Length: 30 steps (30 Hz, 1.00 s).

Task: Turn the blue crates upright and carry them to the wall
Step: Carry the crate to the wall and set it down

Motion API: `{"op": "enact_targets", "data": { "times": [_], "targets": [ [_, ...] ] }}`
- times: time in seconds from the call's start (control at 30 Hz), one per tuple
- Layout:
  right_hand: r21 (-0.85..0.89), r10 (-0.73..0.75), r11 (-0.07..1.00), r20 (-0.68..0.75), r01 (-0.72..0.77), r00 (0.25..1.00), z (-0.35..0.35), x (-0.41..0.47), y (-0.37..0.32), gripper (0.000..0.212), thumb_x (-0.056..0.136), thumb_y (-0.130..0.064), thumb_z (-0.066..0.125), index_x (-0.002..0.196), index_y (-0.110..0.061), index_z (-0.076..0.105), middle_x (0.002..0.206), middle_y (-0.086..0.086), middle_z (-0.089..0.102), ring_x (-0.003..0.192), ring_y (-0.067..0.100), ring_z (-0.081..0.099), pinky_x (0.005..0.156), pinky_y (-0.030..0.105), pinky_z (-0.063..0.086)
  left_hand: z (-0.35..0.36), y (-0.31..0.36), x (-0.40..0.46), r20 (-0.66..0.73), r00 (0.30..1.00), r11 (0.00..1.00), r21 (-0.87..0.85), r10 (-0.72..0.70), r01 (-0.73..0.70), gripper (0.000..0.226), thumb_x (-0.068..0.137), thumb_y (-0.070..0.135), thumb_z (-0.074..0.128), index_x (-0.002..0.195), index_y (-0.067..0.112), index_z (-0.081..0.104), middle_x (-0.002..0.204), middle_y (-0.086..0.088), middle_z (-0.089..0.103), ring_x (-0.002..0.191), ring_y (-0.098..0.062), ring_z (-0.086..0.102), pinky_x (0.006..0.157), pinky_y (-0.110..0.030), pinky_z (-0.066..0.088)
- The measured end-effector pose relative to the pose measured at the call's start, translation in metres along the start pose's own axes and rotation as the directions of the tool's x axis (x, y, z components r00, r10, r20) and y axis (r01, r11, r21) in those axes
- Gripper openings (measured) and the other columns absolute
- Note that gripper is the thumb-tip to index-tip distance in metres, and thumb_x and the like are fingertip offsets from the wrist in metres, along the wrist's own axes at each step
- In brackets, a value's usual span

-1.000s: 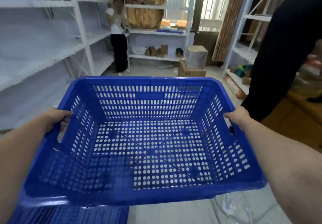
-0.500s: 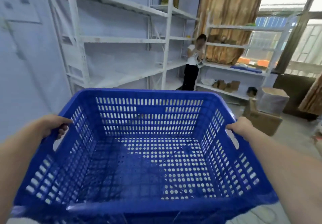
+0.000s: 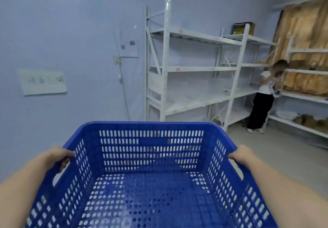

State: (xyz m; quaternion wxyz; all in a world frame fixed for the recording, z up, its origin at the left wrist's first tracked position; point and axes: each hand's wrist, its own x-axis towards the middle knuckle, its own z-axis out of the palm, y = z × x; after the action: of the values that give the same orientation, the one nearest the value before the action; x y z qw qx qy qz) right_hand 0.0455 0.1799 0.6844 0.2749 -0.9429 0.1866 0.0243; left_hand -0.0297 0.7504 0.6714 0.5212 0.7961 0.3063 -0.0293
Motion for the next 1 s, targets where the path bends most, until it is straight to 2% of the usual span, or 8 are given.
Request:
{"op": "enact_targets", "data": {
  "times": [0.17,0.23,0.37,0.47,0.6,0.73,0.83,1.0],
  "targets": [
    [-0.025,-0.091,0.996,0.024,0.091,0.996,0.069,-0.001,-0.096,0.018,0.081,-0.016,0.067,0.086,0.000,0.061,0.083,0.015,0.061,0.072,0.029,0.055,0.062,0.028,0.041,-0.084,-0.038,0.029,-0.092,0.993,0.997,-0.048,-0.072,0.068,0.037,0.098,0.010,0.047,0.062,0.007,0.039,0.054,-0.005,0.033,0.035,-0.016,0.027,0.042,-0.019,0.025],
    [-0.016,-0.109,0.994,0.043,0.110,0.993,0.096,0.004,-0.128,0.017,0.081,-0.015,0.067,0.080,0.001,0.061,0.081,0.016,0.061,0.070,0.028,0.056,0.058,0.027,0.040,-0.110,-0.052,0.044,-0.125,0.987,0.993,-0.072,-0.104,0.095,0.035,0.097,0.010,0.048,0.064,0.006,0.040,0.055,-0.006,0.033,0.042,-0.017,0.027,0.045,-0.020,0.025],
    [-0.030,-0.147,0.988,0.064,0.149,0.987,0.147,0.023,-0.192,0.019,0.081,-0.015,0.066,0.068,-0.003,0.056,0.080,0.017,0.063,0.075,0.031,0.060,0.062,0.029,0.044,-0.152,-0.069,0.079,-0.212,0.963,0.984,-0.086,-0.168,0.153,0.037,0.097,0.009,0.049,0.061,0.006,0.039,0.052,-0.007,0.034,0.032,-0.015,0.027,0.043,-0.016,0.026],
    [-0.049,-0.170,0.983,0.099,0.175,0.980,0.182,0.048,-0.237,0.020,0.081,-0.019,0.064,0.067,-0.006,0.057,0.069,0.010,0.060,0.062,0.024,0.057,0.052,0.026,0.040,-0.174,-0.078,0.109,-0.253,0.942,0.973,-0.116,-0.222,0.198,0.040,0.096,0.010,0.049,0.058,0.008,0.037,0.052,-0.006,0.034,0.041,-0.017,0.027,0.046,-0.020,0.024],
    [-0.050,-0.212,0.974,0.167,0.223,0.963,0.232,0.091,-0.291,0.014,0.080,-0.019,0.063,0.076,-0.006,0.059,0.075,0.014,0.064,0.065,0.028,0.060,0.060,0.030,0.047,-0.192,-0.087,0.147,-0.295,0.915,0.960,-0.140,-0.276,0.244,0.040,0.097,0.012,0.049,0.058,0.008,0.037,0.053,-0.005,0.034,0.045,-0.019,0.027,0.047,-0.022,0.024],
    [-0.034,-0.277,0.956,0.206,0.290,0.939,0.277,0.132,-0.354,0.016,0.080,-0.021,0.060,0.079,-0.004,0.059,0.071,0.015,0.064,0.064,0.029,0.062,0.059,0.030,0.045,-0.208,-0.095,0.181,-0.381,0.872,0.950,-0.172,-0.309,0.261,0.037,0.096,0.012,0.052,0.061,0.005,0.041,0.051,-0.008,0.037,0.044,-0.020,0.031,0.044,-0.025,0.029],
    [-0.007,-0.346,0.934,0.241,0.358,0.907,0.305,0.154,-0.404,0.020,0.081,-0.022,0.059,0.092,-0.006,0.060,0.081,0.018,0.066,0.069,0.030,0.062,0.064,0.032,0.049,-0.227,-0.099,0.201,-0.471,0.828,0.951,-0.208,-0.302,0.228,0.030,0.093,0.008,0.055,0.066,0.003,0.043,0.049,-0.010,0.040,0.041,-0.020,0.034,0.044,-0.027,0.032],
    [0.005,-0.374,0.923,0.253,0.385,0.892,0.334,0.176,-0.473,0.026,0.085,-0.029,0.061,0.089,-0.003,0.061,0.083,0.015,0.065,0.074,0.030,0.062,0.061,0.031,0.046,-0.257,-0.094,0.233,-0.520,0.788,0.943,-0.230,-0.328,0.240,0.036,0.092,0.009,0.058,0.059,0.004,0.044,0.050,-0.011,0.042,0.033,-0.020,0.034,0.038,-0.024,0.033]
  ]
}}
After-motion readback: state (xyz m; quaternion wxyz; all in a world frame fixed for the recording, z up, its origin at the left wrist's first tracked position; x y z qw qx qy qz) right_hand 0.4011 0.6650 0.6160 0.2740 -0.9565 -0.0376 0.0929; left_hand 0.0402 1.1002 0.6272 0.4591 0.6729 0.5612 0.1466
